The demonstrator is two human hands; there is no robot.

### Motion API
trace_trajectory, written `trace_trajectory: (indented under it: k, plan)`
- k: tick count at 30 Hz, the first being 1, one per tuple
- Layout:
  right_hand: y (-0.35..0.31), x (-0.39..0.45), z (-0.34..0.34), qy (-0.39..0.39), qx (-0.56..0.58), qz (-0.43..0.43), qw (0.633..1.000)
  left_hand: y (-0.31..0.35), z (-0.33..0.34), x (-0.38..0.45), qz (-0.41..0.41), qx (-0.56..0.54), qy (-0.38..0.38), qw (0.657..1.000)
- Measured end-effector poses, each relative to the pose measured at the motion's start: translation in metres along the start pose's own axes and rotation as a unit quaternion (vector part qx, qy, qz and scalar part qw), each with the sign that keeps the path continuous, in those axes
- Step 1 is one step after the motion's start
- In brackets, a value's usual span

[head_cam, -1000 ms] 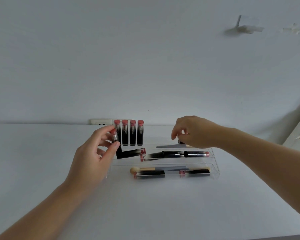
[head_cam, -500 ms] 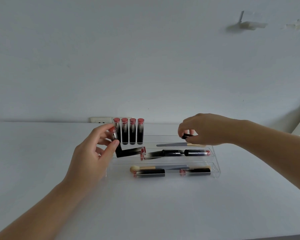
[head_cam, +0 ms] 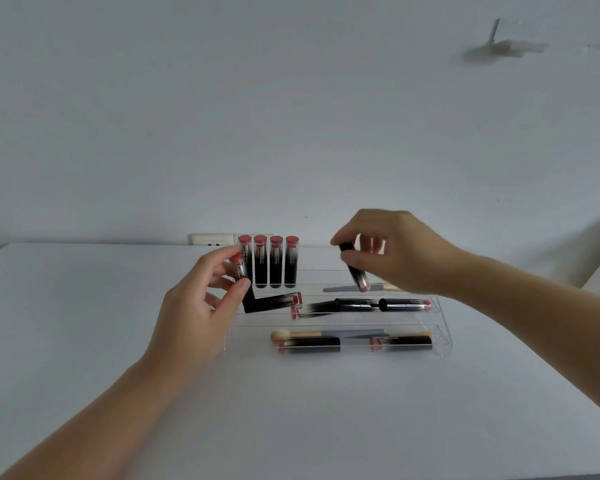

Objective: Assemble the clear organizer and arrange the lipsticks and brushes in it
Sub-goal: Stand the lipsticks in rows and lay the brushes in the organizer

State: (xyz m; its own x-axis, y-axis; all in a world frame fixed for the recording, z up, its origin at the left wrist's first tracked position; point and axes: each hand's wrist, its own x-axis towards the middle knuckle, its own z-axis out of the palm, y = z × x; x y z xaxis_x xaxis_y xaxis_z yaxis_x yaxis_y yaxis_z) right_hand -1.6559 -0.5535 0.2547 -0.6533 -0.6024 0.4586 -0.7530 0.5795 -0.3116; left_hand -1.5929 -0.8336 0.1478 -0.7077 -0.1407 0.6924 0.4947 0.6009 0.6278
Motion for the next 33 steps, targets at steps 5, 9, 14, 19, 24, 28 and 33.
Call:
trace_trajectory:
  k: [5,9,14,19,24,28,33]
  plan:
    - [-0.024,-0.012,0.022,-0.11,-0.075,-0.099,0.986,-0.003,0.001,0.001,-0.001,0.013,-0.001,1.0]
    - [-0.036,-0.014,0.044,-0.165,-0.115,-0.131,0.971,-0.001,0.002,0.001,-0.001,0.012,-0.002,1.0]
    - [-0.04,-0.015,0.06,-0.178,-0.161,-0.136,0.961,-0.001,0.001,0.0,0.002,0.013,-0.001,1.0]
    - [-0.039,-0.001,0.06,-0.091,-0.142,-0.052,0.984,-0.003,0.001,0.0,-0.003,0.013,-0.002,1.0]
    - [-0.03,0.013,0.06,-0.137,-0.153,0.049,0.978,-0.001,0.002,-0.002,-0.009,0.005,-0.004,1.0]
    - [-0.031,0.017,0.062,-0.135,-0.176,0.098,0.97,-0.001,0.0,-0.003,-0.008,0.037,0.018,0.999]
    - [-0.036,0.014,0.069,-0.142,-0.164,0.159,0.963,-0.004,0.0,-0.003,-0.015,0.044,0.021,0.999]
